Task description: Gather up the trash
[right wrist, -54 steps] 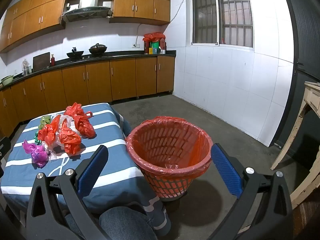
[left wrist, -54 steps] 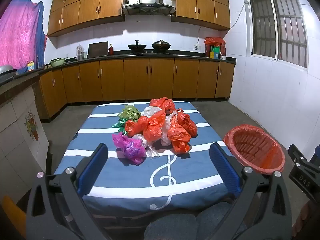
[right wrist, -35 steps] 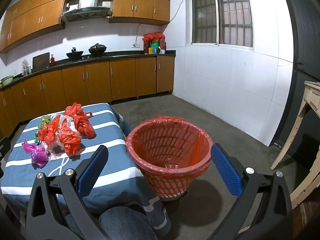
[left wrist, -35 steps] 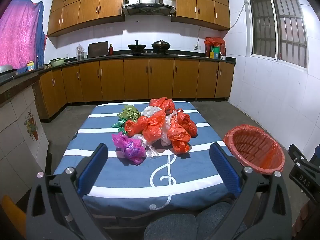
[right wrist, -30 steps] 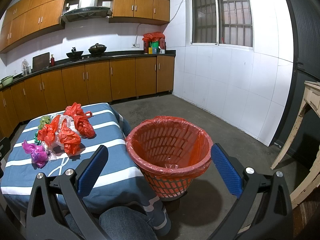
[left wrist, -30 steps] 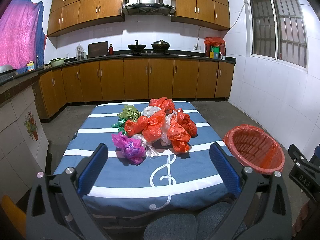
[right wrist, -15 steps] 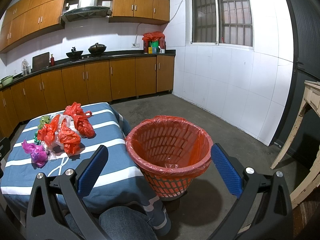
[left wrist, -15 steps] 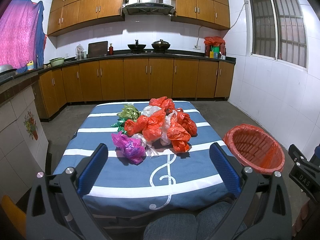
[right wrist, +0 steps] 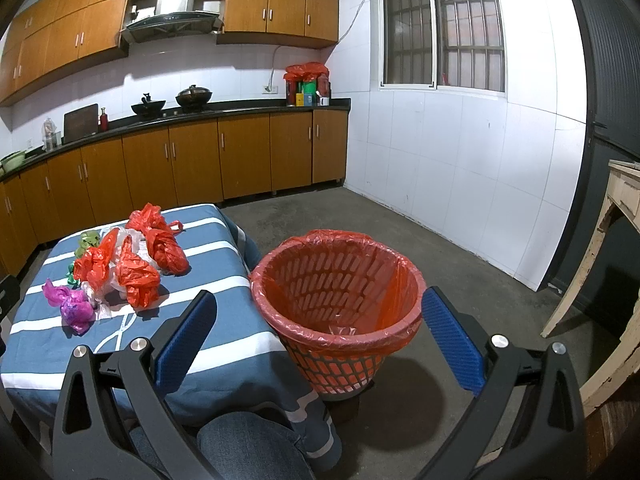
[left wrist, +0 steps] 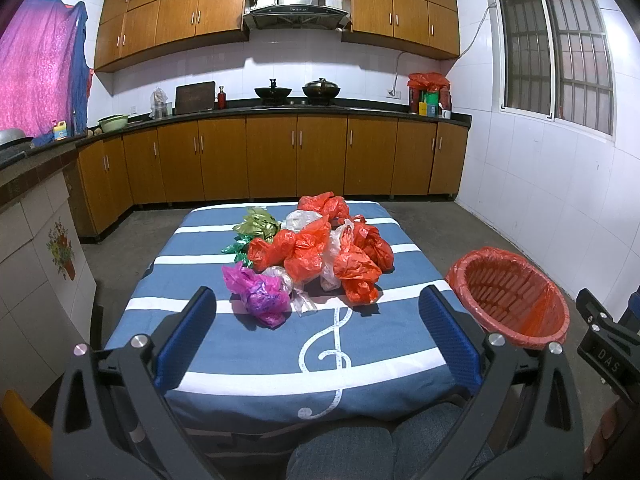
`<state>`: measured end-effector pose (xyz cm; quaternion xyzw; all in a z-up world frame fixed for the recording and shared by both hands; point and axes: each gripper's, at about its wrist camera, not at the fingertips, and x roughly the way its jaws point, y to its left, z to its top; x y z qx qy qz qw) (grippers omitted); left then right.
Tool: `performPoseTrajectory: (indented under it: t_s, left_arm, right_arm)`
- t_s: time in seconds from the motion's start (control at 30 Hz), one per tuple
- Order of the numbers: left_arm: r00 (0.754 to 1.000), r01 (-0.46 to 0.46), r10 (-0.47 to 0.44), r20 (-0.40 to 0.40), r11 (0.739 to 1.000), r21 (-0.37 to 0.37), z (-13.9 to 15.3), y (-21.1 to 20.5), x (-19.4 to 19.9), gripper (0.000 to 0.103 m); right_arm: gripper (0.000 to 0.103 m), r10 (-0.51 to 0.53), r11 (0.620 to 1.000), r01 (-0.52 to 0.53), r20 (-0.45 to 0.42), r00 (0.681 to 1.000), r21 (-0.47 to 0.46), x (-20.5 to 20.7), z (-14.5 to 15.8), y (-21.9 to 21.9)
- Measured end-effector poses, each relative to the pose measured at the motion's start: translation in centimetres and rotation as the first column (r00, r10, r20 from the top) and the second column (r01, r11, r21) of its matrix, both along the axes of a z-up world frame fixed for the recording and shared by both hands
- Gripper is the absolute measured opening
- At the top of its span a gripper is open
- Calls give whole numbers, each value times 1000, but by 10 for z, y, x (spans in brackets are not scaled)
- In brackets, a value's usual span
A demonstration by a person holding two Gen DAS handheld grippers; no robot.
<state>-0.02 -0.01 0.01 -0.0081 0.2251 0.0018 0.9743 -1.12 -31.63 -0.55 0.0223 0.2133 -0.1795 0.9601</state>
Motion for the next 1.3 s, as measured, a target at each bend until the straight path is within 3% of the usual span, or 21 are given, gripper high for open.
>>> performPoseTrajectory:
  t_s: [1.3]
  left_arm:
    - [1000,0,0,-4,1000,-2,0,0,0,99]
  right_arm:
    - [101,2,1000,-2,-4,1000,0,4,-1,4]
